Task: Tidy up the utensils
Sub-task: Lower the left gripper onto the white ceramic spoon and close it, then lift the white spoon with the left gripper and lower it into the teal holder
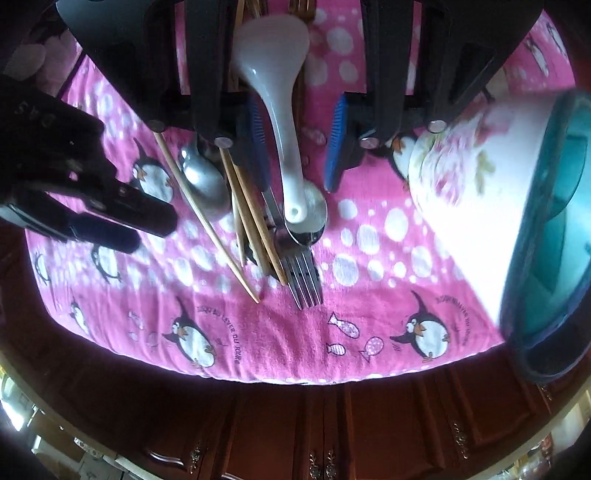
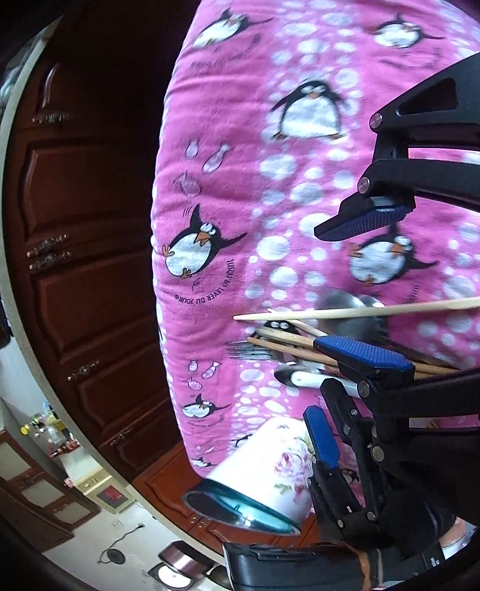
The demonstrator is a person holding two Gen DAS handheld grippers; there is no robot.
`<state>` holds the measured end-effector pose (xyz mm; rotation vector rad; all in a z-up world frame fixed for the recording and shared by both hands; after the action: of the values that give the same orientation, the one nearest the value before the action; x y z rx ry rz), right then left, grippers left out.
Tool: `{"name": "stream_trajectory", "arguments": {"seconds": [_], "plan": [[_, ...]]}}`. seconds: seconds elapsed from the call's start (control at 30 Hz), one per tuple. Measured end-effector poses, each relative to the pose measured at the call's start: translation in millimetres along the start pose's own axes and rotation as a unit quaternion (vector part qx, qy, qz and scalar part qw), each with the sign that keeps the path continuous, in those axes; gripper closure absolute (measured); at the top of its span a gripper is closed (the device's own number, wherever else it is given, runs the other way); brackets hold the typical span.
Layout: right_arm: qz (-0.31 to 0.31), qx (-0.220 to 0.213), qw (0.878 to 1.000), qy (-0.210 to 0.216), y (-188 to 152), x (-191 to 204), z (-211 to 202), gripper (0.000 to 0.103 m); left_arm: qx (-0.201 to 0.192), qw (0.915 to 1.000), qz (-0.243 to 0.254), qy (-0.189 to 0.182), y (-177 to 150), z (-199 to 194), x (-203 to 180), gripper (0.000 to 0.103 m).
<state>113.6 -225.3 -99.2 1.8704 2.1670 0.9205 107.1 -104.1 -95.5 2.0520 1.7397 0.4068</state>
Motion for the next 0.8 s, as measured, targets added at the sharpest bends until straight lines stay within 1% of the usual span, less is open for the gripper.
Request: {"name": "stream_trajectory", "arguments": {"seconds": [0.03, 0.07, 0.1, 0.17, 0.23, 0.27, 0.3, 0.33, 0.37, 0.4, 0.43, 0.57, 0.67, 0.8], "plan": [[0.003, 0.005, 1.0, 0.005, 3.8, -1.4, 7.0, 0.051, 0.003, 1.0, 0.001, 0.0, 1.1, 2.3, 0.1, 0.082], [0.006, 0.009, 1.0, 0.011, 7.0, -1.9, 12.3, 0.055, 0.005, 1.0, 0.002, -0.002, 2.1, 4.8, 0.2, 0.084], [0.009, 0.014, 1.0, 0.02, 10.1, -2.5, 17.7, 0.063, 0.007, 1.0, 0.002, -0.003, 3.9, 9.1, 0.5, 0.088], [0.015, 0.023, 0.999, 0.033, 17.5, -3.4, 30.4, 0.065, 0.014, 0.9999, -0.005, -0.008, 5.6, 15.5, 3.4, 0.091], [0.013, 0.033, 0.998, 0.042, 22.5, -1.2, 40.6, 0.065, 0.01, 0.9998, -0.011, -0.012, 6.6, 17.0, 6.8, 0.091], [0.011, 0.039, 0.998, 0.047, 24.5, 0.7, 46.8, 0.066, 0.006, 0.9998, -0.011, -0.013, 7.0, 16.2, 7.9, 0.091], [0.009, 0.042, 0.998, 0.052, 24.9, 2.4, 50.8, 0.073, 0.003, 0.9998, -0.01, -0.015, 6.6, 16.0, 7.5, 0.091], [0.005, 0.047, 0.997, 0.056, 25.4, 4.5, 55.1, 0.078, 0.0, 0.9998, -0.009, -0.019, 6.5, 13.8, 7.8, 0.091], [-0.002, 0.051, 0.997, 0.053, 25.5, 6.7, 59.0, 0.089, -0.002, 0.9996, -0.01, -0.025, 8.4, 16.1, 10.7, 0.091], [-0.009, 0.05, 0.998, 0.046, 25.1, 8.4, 59.1, 0.096, -0.004, 0.9994, -0.011, -0.032, 11.1, 15.2, 7.9, 0.091], [-0.01, 0.047, 0.998, 0.044, 24.9, 8.9, 57.0, 0.098, -0.007, 0.9991, -0.013, -0.039, 9.6, 9.2, 10.0, 0.092], [0.001, 0.013, 0.999, 0.052, 20.9, 6.4, 27.2, 0.099, -0.025, 0.9976, -0.012, -0.064, 4.2, -17.2, 16.4, 0.092], [0.001, -0.011, 0.998, 0.055, 14.0, 5.8, 0.5, 0.099, -0.043, 0.9956, -0.01, -0.083, -3.1, -38.8, 20.8, 0.092], [-0.012, -0.042, 0.997, 0.061, 9.7, 14.2, -38.6, 0.099, -0.063, 0.9926, -0.013, -0.102, -13.2, -70.6, 30.8, 0.092]]}}
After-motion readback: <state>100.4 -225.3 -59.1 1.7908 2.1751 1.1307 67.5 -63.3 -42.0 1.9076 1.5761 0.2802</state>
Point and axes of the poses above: each gripper's, at about its wrist camera, not at the fingertips, and z roughly the way its jaws point, x to its left, y to its top, the point moved 2 cm from there along z, roughly the way its jaws point, and after that the axes turned 4 degrees about -x, right-handed, at the moved point
